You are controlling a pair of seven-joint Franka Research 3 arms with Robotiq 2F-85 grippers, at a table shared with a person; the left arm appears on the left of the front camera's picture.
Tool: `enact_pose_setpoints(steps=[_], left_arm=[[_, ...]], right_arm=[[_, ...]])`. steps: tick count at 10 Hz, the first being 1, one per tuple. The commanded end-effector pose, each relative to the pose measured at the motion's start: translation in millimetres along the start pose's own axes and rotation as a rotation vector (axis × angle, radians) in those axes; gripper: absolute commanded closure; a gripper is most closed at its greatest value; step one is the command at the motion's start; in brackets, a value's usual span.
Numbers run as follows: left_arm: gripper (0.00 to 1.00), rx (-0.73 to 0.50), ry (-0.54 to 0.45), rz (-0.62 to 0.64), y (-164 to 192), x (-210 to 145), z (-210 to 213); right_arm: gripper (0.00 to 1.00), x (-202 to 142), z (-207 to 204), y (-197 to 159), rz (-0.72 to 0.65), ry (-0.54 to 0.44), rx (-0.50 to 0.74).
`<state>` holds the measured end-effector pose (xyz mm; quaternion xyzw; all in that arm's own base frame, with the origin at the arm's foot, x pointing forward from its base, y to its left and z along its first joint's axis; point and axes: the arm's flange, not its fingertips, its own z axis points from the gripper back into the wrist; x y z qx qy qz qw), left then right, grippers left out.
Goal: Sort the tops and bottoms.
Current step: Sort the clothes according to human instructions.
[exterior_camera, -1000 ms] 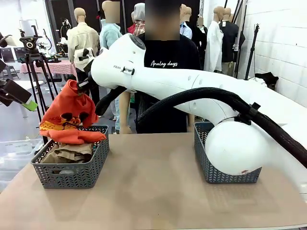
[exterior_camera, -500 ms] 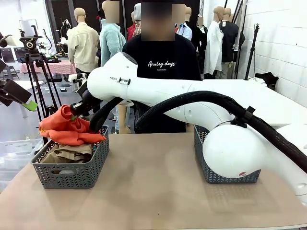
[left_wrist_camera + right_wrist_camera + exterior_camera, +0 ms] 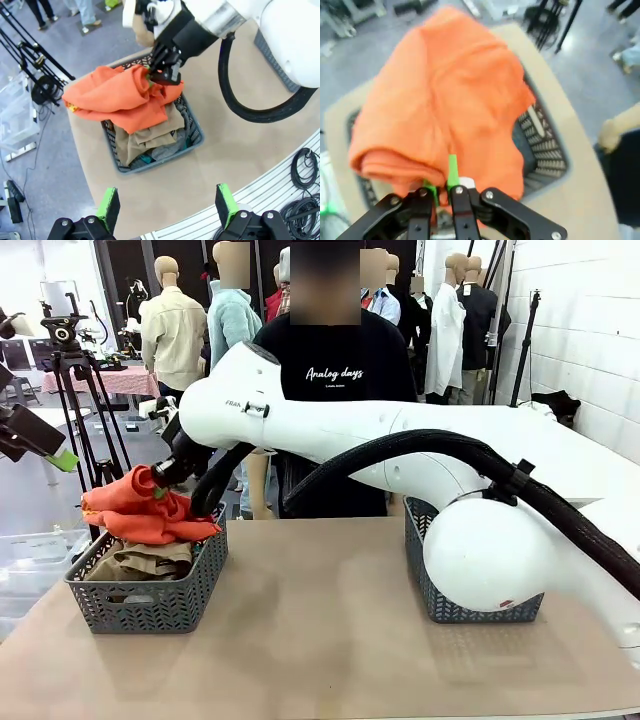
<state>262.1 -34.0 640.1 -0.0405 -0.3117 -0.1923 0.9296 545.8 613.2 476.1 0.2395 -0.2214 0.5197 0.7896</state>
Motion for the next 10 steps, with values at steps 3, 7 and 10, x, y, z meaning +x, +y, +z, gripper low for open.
enact_pose_setpoints(steps=[3,7,10], left_arm=[[0.0,-0.013,-0.004,0.002,0.0,0.5,0.8],[0.0,-0.013,-0.004,0.002,0.0,0.5,0.8],[0.0,-0.013,-0.004,0.002,0.0,0.5,0.8]], right_arm=[[1.0,-6.3,-44.0,-11.0,0.009,0.144,-0.018],[1.0,-20.2,-99.5,-24.3,-0.037,0.146,0.128],[1.0,-22.9,-94.1,-23.2,-0.047,0.126,0.155]])
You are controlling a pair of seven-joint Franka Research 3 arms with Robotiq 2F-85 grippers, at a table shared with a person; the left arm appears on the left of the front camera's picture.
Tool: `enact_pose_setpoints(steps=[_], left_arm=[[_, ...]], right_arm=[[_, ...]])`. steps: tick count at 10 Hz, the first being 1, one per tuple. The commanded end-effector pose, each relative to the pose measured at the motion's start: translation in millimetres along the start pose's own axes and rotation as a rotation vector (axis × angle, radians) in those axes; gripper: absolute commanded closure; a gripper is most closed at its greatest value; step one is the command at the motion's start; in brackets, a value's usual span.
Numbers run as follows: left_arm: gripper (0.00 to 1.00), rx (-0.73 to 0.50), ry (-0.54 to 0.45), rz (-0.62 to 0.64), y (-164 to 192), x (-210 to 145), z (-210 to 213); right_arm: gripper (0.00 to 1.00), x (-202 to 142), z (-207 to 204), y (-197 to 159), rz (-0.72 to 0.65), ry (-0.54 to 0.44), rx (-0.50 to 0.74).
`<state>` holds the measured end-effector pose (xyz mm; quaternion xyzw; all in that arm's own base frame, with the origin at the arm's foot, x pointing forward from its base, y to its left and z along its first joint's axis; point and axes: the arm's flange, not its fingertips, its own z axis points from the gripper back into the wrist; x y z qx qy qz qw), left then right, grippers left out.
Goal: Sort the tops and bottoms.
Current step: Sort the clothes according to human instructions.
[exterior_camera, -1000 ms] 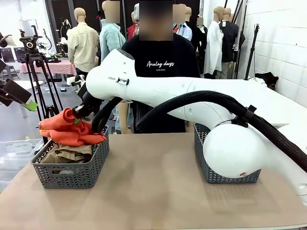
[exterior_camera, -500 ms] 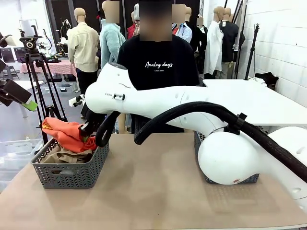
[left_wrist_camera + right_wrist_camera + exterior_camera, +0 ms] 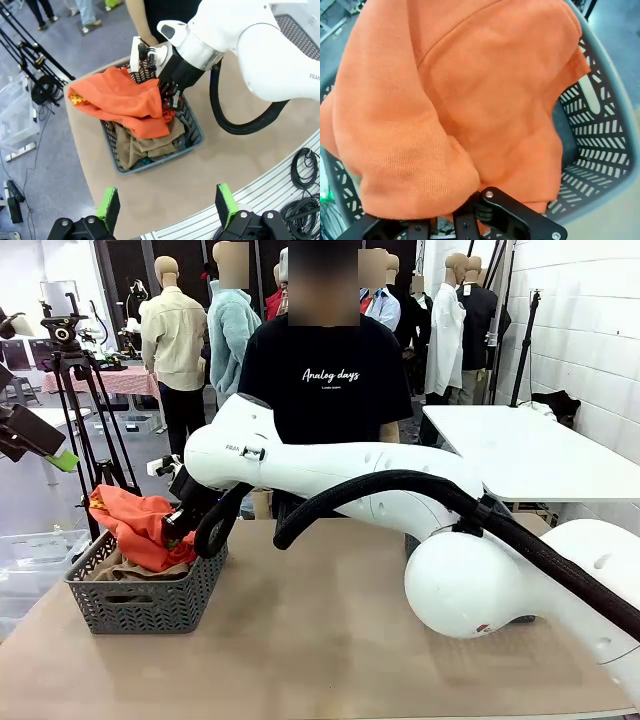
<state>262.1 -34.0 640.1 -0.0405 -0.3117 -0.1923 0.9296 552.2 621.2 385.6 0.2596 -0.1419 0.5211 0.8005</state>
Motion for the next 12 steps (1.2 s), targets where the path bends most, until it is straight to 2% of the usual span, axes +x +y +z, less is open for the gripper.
enact_pose_setpoints(steps=[1,3,4,9,12], left_arm=[[0.0,-0.013,-0.004,0.002,0.0,0.5,0.8],[0.0,-0.013,-0.004,0.002,0.0,0.5,0.8],[0.0,-0.013,-0.004,0.002,0.0,0.5,0.8],[0.0,-0.013,-0.004,0.002,0.0,0.5,0.8],[0.0,-0.013,-0.004,0.002,0.0,0.5,0.8]], right_arm=[[1.0,24.7,-14.2,-5.9,0.01,0.012,0.048],[0.98,24.7,-2.0,-1.1,0.007,0.0,0.021],[0.84,24.8,7.1,2.6,0.011,-0.005,0.001],[0.0,16.2,56.3,23.1,-0.007,-0.04,-0.155],[0.0,11.7,82.7,30.0,-0.03,-0.037,-0.175]])
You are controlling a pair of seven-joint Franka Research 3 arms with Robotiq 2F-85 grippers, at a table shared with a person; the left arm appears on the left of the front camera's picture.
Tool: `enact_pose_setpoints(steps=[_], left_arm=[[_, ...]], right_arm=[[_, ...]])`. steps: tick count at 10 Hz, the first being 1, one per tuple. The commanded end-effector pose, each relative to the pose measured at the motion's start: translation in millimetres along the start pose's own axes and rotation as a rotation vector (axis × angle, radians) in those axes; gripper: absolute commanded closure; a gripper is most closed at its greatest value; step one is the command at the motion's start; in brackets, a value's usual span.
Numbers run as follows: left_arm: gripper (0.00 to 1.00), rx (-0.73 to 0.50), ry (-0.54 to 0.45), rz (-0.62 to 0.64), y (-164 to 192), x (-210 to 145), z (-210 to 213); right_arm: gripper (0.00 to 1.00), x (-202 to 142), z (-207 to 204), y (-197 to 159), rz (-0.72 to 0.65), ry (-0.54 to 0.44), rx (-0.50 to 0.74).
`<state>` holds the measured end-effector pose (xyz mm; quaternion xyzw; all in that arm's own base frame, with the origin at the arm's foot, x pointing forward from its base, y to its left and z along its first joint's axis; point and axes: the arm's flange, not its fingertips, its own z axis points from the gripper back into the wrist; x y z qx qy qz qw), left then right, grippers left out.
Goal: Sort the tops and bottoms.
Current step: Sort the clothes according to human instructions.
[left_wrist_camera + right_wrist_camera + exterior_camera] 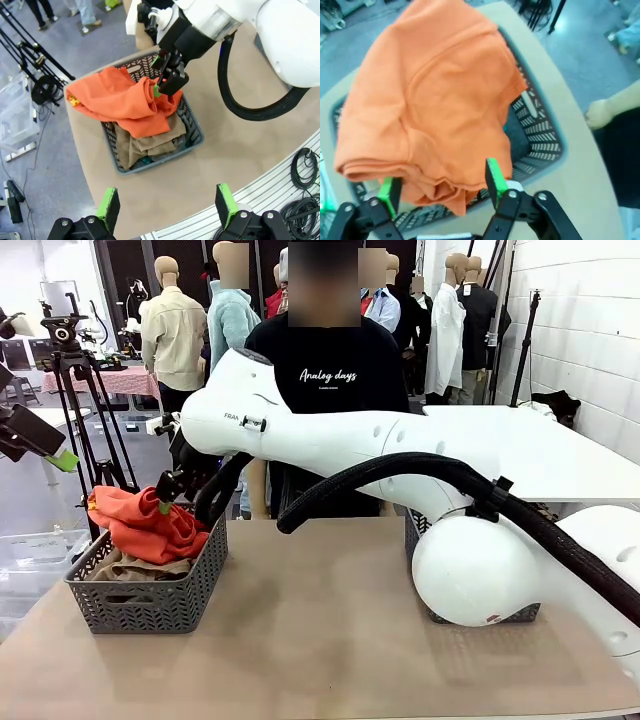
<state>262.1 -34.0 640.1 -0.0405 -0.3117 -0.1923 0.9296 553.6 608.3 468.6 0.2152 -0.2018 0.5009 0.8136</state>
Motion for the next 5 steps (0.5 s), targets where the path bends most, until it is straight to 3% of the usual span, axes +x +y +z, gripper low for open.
enact_pose_setpoints(steps=[1,5], left_arm=[[0.0,-0.013,-0.004,0.002,0.0,0.5,0.8],[0.0,-0.013,-0.004,0.002,0.0,0.5,0.8]], right_arm=[[0.0,-21.8,16.2,14.0,-0.026,0.011,-0.023],[0.0,-36.1,18.6,7.3,-0.05,-0.037,0.015]])
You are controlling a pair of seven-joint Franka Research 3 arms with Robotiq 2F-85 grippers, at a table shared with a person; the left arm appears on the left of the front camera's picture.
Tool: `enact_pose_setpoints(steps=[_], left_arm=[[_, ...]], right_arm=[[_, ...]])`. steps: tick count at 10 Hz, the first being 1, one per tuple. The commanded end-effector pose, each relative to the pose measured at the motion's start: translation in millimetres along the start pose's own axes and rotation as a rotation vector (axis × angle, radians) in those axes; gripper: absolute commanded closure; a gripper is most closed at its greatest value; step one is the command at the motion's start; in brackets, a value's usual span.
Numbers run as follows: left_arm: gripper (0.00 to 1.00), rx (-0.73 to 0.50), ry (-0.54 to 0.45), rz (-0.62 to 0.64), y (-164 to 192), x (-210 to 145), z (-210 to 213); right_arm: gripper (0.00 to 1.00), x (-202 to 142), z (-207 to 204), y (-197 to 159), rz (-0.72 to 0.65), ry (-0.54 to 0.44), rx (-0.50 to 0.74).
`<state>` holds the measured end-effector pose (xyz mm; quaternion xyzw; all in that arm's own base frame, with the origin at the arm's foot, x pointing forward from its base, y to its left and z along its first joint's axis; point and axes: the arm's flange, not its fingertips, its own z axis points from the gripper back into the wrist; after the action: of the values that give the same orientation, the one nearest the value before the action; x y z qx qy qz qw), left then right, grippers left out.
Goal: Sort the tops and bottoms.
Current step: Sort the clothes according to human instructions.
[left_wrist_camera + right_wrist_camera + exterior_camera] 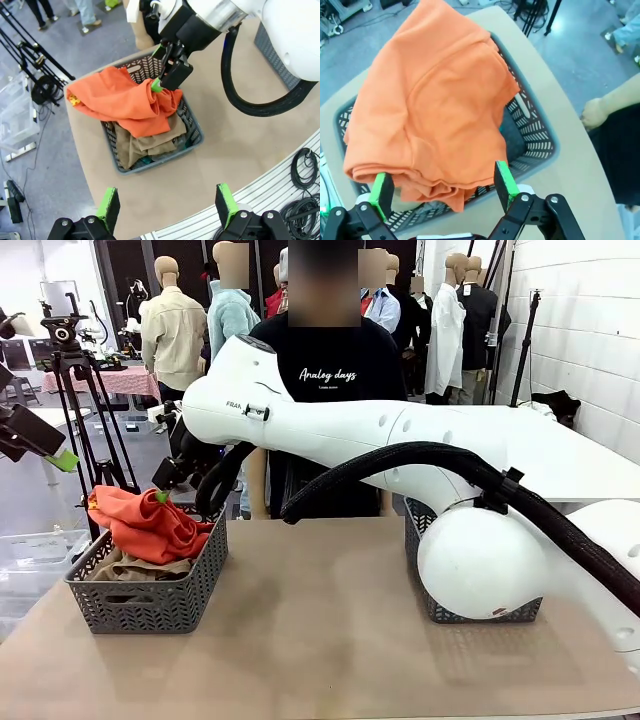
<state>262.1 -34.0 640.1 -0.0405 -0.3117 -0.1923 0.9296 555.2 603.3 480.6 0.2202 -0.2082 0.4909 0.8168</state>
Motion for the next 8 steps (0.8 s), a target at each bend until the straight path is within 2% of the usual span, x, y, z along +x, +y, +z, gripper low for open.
enact_pose_setpoints(steps=[1,2,3,8], left_arm=[[0.0,-0.013,-0.004,0.002,0.0,0.5,0.8],[0.0,-0.013,-0.004,0.002,0.0,0.5,0.8],[0.0,-0.013,-0.004,0.002,0.0,0.5,0.8],[0.0,-0.013,-0.004,0.002,0.0,0.5,0.8]], right_arm=[[0.0,-43.6,2.4,3.1,-0.042,-0.041,0.045],[0.0,-49.2,-9.0,-8.6,-0.031,-0.144,0.18],[0.0,-2.7,-4.3,-4.6,-0.016,-0.009,0.013],[0.0,-2.7,-4.3,-4.6,-0.016,-0.009,0.013]])
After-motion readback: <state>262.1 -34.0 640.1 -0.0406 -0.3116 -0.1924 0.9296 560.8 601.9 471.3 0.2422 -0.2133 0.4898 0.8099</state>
